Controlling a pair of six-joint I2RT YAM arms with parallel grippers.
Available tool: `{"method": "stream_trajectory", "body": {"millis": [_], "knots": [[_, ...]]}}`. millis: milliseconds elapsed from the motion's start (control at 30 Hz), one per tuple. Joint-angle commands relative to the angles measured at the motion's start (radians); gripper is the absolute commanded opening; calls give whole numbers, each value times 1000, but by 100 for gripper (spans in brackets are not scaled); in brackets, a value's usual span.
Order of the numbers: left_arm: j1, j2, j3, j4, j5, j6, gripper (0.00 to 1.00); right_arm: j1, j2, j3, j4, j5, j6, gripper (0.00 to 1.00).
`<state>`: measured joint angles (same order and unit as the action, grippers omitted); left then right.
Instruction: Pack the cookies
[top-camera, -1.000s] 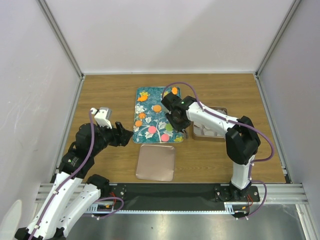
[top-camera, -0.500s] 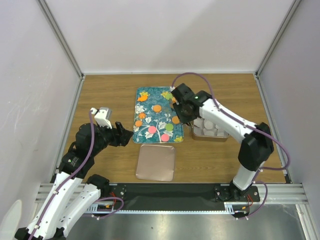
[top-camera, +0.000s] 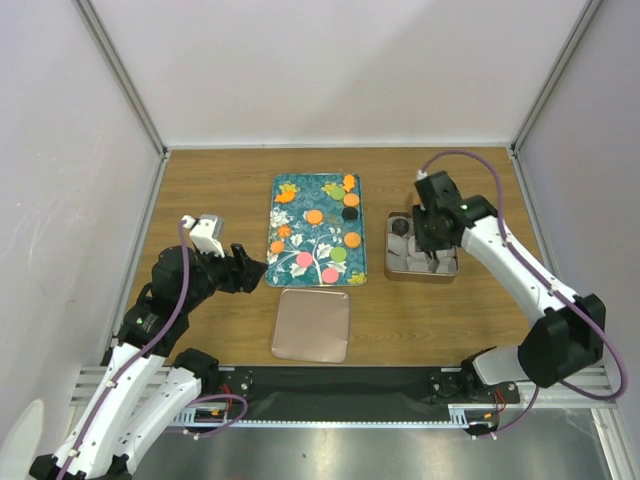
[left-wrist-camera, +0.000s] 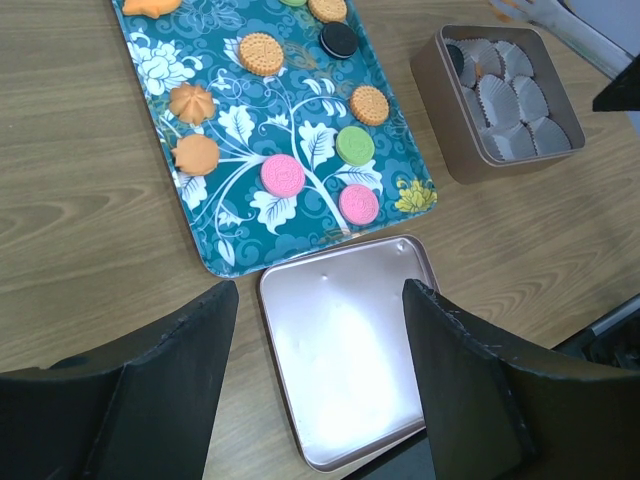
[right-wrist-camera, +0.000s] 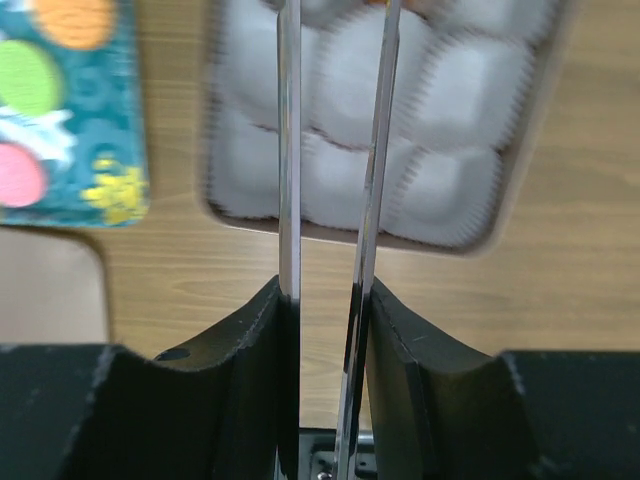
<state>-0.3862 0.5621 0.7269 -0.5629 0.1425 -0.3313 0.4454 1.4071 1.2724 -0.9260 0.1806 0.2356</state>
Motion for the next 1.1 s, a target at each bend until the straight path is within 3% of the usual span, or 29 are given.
{"method": "stream_trajectory", "body": {"millis": [0, 433, 1067], "knots": [[-8, 2, -4, 27, 25, 5, 73, -65, -79, -62, 4, 20, 21, 33], [-22, 10, -4, 27, 31, 6, 73, -171, -91, -159, 39, 49, 28, 34], [-34, 12, -4, 26, 31, 8, 73, -189, -56, -191, 70, 22, 30, 37]]}}
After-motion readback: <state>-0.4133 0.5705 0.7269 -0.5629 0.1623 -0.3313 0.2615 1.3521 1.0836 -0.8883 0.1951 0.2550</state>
